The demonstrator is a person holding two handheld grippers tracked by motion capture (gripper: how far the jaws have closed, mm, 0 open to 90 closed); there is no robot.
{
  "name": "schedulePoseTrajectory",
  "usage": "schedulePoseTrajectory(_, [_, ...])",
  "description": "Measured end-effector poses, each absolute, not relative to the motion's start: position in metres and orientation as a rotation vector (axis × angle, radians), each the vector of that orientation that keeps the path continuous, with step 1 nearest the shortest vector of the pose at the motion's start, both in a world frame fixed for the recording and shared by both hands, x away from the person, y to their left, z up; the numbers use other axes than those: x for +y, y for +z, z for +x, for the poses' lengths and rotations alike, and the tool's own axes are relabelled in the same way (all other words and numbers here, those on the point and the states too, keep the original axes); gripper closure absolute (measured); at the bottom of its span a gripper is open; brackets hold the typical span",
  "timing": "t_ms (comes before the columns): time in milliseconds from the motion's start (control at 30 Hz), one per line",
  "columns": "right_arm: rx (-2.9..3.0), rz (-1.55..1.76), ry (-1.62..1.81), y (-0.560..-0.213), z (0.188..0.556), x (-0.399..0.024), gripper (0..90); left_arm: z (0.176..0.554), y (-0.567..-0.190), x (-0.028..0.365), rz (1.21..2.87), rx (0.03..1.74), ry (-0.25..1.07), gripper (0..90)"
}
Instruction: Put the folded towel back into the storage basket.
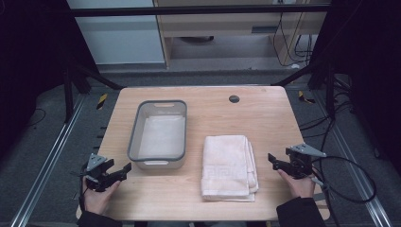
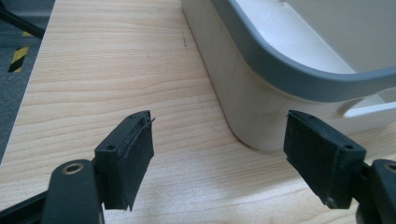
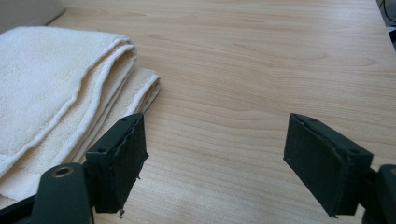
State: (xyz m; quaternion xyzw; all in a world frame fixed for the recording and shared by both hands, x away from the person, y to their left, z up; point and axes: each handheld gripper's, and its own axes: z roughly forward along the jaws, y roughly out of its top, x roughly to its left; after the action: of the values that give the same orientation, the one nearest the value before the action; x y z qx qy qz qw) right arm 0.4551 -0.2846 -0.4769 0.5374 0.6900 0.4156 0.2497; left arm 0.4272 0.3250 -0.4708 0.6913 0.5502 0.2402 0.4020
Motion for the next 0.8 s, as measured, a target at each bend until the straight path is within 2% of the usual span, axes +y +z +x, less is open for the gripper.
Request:
schedulePoseTrajectory(400, [1.910,1.411,1.133,-0.469,0.454,-0.276,25.0,0.420,-0.457,0.324,1.704,1.330,0.649,27.4])
schedulePoseTrajectory(800, [1.896,1.392,1.176,-0.457,0.453,-0.273,28.8,0.417,-0.445,0.322,1.652,1.321,0.625,30.6])
